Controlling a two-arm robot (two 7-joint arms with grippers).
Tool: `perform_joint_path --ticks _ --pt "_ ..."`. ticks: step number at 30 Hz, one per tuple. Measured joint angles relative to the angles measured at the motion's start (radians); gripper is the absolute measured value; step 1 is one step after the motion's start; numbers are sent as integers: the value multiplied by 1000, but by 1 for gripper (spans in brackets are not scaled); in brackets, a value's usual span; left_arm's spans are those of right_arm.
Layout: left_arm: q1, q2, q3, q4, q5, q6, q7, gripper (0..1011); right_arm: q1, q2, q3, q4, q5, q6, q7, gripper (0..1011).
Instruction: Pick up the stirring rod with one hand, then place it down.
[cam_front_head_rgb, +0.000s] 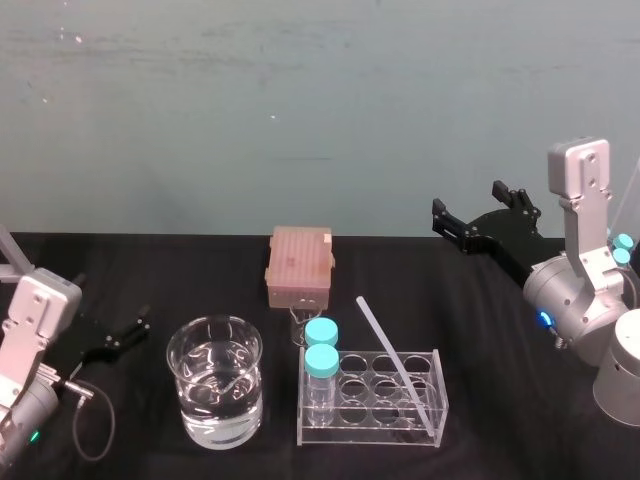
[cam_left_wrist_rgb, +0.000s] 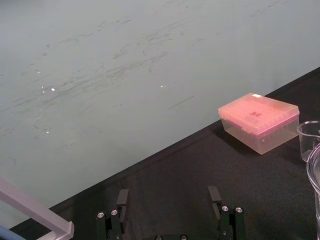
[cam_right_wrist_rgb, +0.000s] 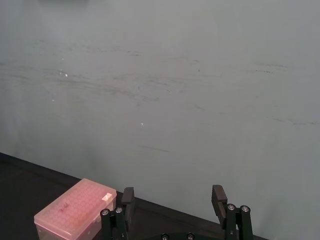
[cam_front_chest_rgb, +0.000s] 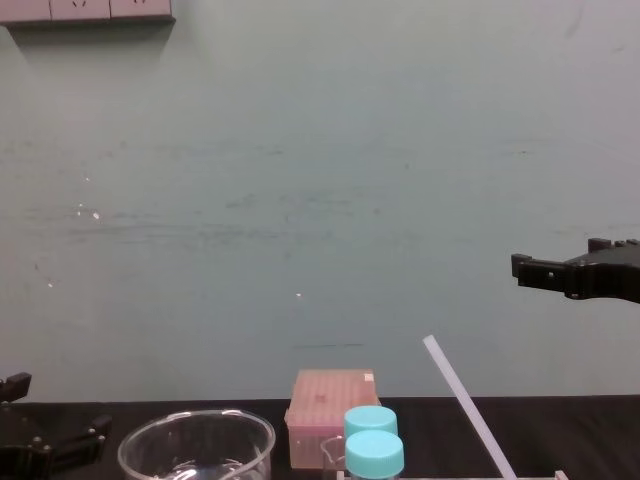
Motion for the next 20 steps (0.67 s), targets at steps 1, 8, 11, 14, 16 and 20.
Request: perform_joint_path --ticks 1,8,11,14,16,20 --pt "0 0 0 0 0 0 0 1005 0 0 0 0 0 0 0 1003" --pt "0 0 0 0 0 0 0 1005 0 0 0 0 0 -1 -1 1003" --pt "0 0 0 0 0 0 0 1005 0 0 0 0 0 -1 -1 1003" --pt "0 0 0 0 0 0 0 1005 0 0 0 0 0 -1 -1 1003" --pt "0 0 0 0 0 0 0 1005 0 0 0 0 0 -1 -1 1003" --pt "0 0 0 0 0 0 0 1005 0 0 0 0 0 -1 -1 1003"
